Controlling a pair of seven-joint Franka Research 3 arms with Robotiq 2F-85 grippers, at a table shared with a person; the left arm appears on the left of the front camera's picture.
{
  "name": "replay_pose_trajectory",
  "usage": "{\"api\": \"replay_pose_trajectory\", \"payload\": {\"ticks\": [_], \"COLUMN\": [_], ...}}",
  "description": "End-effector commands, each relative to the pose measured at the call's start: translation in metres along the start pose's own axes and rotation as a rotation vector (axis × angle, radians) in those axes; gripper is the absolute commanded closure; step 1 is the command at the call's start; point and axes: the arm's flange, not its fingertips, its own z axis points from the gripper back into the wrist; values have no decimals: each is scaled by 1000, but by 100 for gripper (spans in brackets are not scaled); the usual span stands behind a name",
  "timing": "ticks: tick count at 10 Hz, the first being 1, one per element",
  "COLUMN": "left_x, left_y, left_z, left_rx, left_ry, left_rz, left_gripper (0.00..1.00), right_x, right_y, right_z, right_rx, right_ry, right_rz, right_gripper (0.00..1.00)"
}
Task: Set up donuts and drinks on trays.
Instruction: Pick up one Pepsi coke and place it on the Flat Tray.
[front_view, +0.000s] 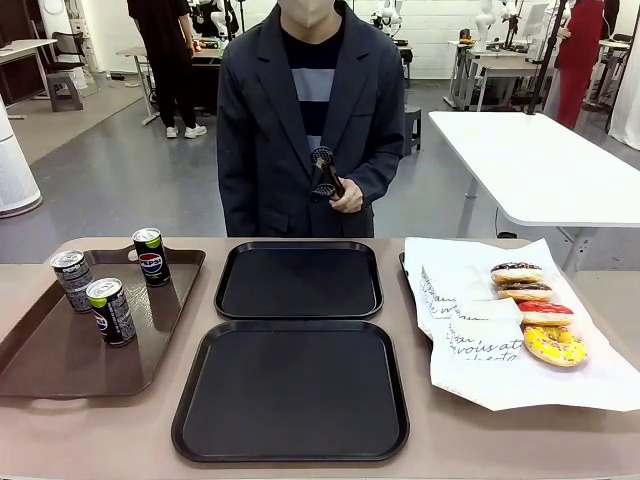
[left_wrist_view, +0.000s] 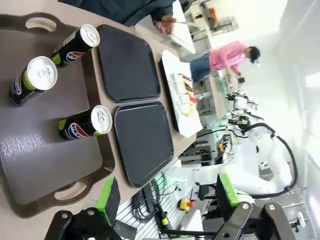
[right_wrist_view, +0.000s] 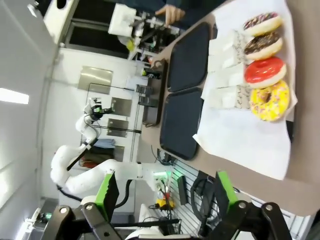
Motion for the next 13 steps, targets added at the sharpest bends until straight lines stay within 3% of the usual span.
{"api": "replay_pose_trajectory", "payload": {"ticks": [1, 2, 3, 4, 13], "left_x": [4, 4, -3, -3, -3], "left_y": [12, 11, 9, 9, 9], "left_z": [19, 20, 10, 10, 10], "left_rx": [-34, -20, -17, -17, -17], "left_ry": [-12, 0, -8, -8, -8], "left_rz": [11, -1, 18, 18, 18], "left_gripper": [0, 0, 0, 0, 0], "right_x": [7, 11, 25, 1, 1], "right_y": [-13, -13, -2, -15, -15], "right_z": [11, 4, -18, 6, 6], "right_rx": [25, -14, -135, 6, 6], "right_ry": [1, 23, 21, 9, 9], "right_rz": [-13, -22, -5, -28, -28], "right_gripper": [0, 0, 0, 0, 0]}}
